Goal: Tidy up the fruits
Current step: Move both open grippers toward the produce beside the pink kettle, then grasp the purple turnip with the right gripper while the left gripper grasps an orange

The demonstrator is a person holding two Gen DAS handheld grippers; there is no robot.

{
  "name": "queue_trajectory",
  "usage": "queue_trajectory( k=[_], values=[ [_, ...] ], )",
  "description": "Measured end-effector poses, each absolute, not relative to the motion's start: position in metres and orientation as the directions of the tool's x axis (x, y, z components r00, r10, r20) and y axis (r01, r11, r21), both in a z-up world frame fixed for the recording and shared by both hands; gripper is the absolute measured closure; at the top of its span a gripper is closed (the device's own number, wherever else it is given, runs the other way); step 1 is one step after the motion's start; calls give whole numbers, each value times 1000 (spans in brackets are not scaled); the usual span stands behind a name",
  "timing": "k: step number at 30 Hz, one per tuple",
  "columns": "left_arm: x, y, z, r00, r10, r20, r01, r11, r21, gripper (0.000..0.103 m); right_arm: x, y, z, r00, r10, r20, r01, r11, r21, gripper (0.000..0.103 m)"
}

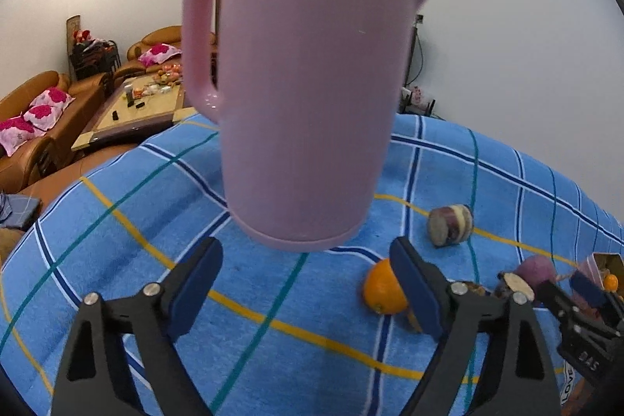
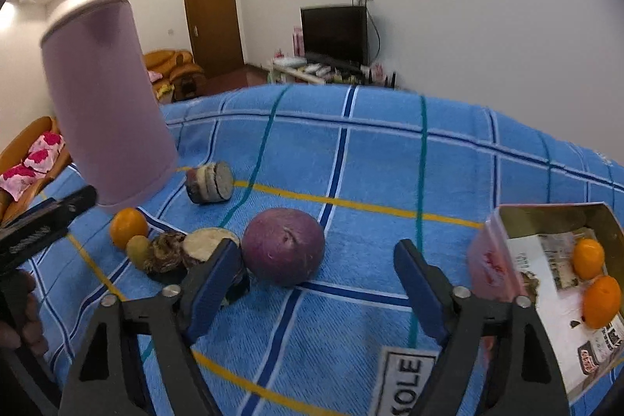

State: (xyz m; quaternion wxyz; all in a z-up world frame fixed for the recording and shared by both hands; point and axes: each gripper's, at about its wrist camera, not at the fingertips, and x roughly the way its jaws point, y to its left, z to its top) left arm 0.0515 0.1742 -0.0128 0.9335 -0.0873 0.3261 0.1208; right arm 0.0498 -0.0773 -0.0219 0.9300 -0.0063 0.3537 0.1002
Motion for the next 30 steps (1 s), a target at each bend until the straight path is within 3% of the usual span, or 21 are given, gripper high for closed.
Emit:
queue_trajectory(
  k=[8,12,16,19,24,30],
  values=[
    [58,180,-18,730,208,-651,-317,947,-52,15,78,-75,-36,657,224,-719,-169,974,150,25],
    [64,171,-21,733,172,-658,-274,960,-55,15,93,-85,-46,612,297,-733,-139,953,271,26],
    [76,152,-26,732,128,-669,-203,978,-35,15,92,-76,-46,602,331,-727,-197,943,267,48],
    [84,147,-33,705,111,-701,-182,983,-27,15,90,-73,-45,605,323,-728,-204,947,250,48],
    [91,154,-41,684,16,-729,-158,979,-127,15,83,-82,-44,611,343,-713,-187,938,290,48],
    [93,156,-53,646,-60,-761,-134,973,-190,29,63,-93,-29,692,302,-656,-166,951,262,48]
  ],
)
